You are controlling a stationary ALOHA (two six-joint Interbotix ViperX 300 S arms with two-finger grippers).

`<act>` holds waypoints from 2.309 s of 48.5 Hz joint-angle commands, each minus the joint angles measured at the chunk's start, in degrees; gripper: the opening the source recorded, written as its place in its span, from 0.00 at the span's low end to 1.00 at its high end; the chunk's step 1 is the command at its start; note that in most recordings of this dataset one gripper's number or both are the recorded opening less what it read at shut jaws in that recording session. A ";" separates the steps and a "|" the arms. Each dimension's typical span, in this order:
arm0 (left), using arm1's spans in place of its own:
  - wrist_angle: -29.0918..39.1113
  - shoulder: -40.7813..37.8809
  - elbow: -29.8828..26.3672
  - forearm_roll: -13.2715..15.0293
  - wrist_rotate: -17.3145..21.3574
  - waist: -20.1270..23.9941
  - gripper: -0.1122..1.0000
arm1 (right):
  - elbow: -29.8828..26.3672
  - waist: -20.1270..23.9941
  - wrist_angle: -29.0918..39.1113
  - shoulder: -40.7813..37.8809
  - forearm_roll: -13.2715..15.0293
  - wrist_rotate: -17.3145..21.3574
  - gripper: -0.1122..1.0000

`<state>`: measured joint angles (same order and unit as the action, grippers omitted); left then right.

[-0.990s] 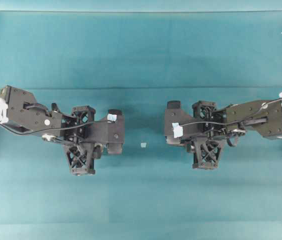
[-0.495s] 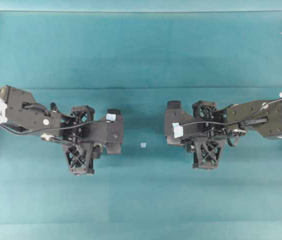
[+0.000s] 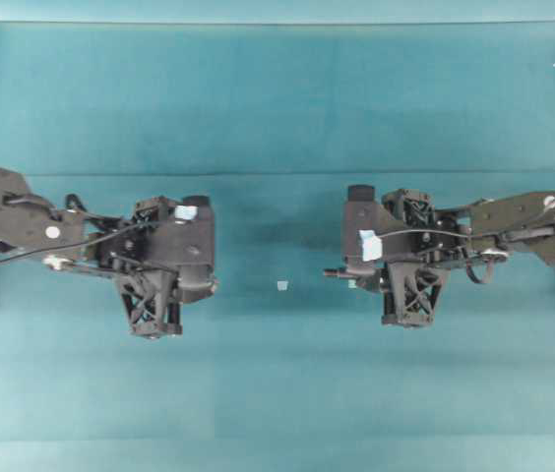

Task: Insert the washer onto the shaft with both hands.
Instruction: 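Lift both parts and rotate grippers to face each other, then bring the washer toward the shaft's upper threaded end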

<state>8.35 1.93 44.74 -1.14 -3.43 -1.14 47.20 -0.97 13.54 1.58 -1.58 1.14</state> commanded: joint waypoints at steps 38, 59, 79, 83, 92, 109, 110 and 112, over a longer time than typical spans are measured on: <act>-17.93 2.64 2.55 -0.09 -0.70 -0.26 0.43 | 6.94 2.64 -21.01 5.19 -1.32 6.59 0.10; -24.87 1.58 2.55 -0.18 -1.76 -0.79 0.43 | 9.32 4.04 -24.70 5.80 -1.23 8.26 0.10; -29.44 1.41 2.55 -0.09 -4.04 -1.05 0.43 | 9.49 4.75 -31.11 5.27 -1.23 8.26 0.10; -29.62 1.41 2.64 -0.18 -4.13 -1.05 0.43 | 9.49 4.83 -31.73 5.19 -1.23 8.26 0.10; -30.06 1.05 2.37 -0.09 -4.13 -1.05 0.43 | 9.49 5.19 -32.87 4.92 -1.23 8.26 0.10; -31.90 -0.26 1.41 -0.18 -4.39 -1.05 0.43 | 8.53 5.89 -34.80 2.90 -1.23 8.26 0.10; -32.08 -0.26 1.41 -0.09 -4.39 -1.05 0.43 | 8.44 5.89 -34.98 2.72 -1.23 8.26 0.10; -32.34 -0.44 1.41 -0.09 -4.48 -1.05 0.43 | 8.17 5.98 -35.24 2.29 -1.23 8.26 0.10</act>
<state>-22.85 1.32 47.11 -1.14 -7.82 -2.11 56.60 4.66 -20.48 4.04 -2.72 8.96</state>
